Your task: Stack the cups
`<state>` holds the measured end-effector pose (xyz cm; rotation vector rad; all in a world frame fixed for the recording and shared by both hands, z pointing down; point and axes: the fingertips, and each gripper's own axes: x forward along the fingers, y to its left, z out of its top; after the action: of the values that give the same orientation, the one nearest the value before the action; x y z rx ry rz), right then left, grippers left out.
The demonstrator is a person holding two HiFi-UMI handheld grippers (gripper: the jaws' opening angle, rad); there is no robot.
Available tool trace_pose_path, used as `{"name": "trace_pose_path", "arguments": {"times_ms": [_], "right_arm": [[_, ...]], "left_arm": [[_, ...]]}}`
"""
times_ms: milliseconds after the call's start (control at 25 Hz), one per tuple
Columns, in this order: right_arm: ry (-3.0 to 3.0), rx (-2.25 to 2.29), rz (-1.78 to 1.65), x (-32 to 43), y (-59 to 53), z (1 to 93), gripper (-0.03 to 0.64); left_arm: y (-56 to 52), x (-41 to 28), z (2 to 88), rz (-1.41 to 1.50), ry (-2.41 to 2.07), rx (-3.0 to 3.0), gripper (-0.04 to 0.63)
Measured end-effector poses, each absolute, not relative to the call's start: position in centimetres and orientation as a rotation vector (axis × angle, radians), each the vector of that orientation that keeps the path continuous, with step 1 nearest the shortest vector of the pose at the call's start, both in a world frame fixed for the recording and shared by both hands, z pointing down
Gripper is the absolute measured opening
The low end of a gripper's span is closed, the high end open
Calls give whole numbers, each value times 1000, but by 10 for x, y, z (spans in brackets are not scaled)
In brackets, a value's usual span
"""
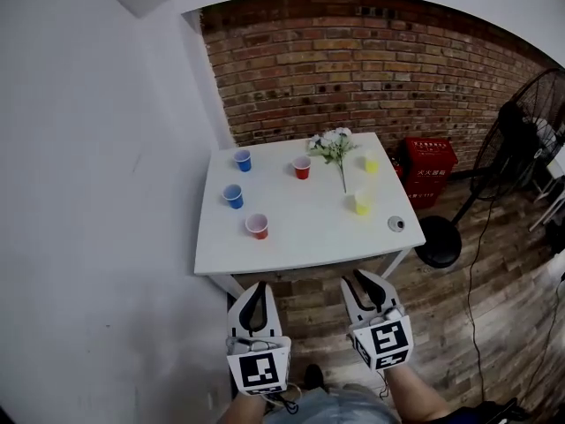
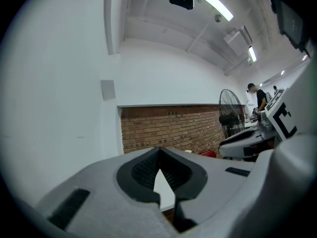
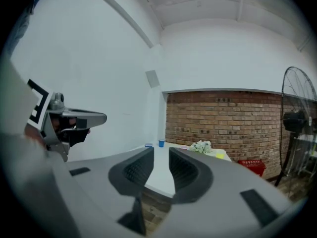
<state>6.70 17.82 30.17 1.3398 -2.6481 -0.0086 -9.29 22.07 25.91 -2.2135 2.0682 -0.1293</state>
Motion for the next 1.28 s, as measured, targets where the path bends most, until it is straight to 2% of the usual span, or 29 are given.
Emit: {"name": "trace_pose_path", "arguments": {"times_ms": [720,1040,1280], "right_arm": [[-2665,1258,57,33,61,327,92],[-2742,1086,102,-6,-36,345,92],[-2834,889,60,-54,-84,327,92]], "left_arm": [[118,-112,294,-221,2082,-2237,9],[31,-126,307,-272,2156,-2184,9],[-6,-155,285,-278,2259,-2003,9]]}}
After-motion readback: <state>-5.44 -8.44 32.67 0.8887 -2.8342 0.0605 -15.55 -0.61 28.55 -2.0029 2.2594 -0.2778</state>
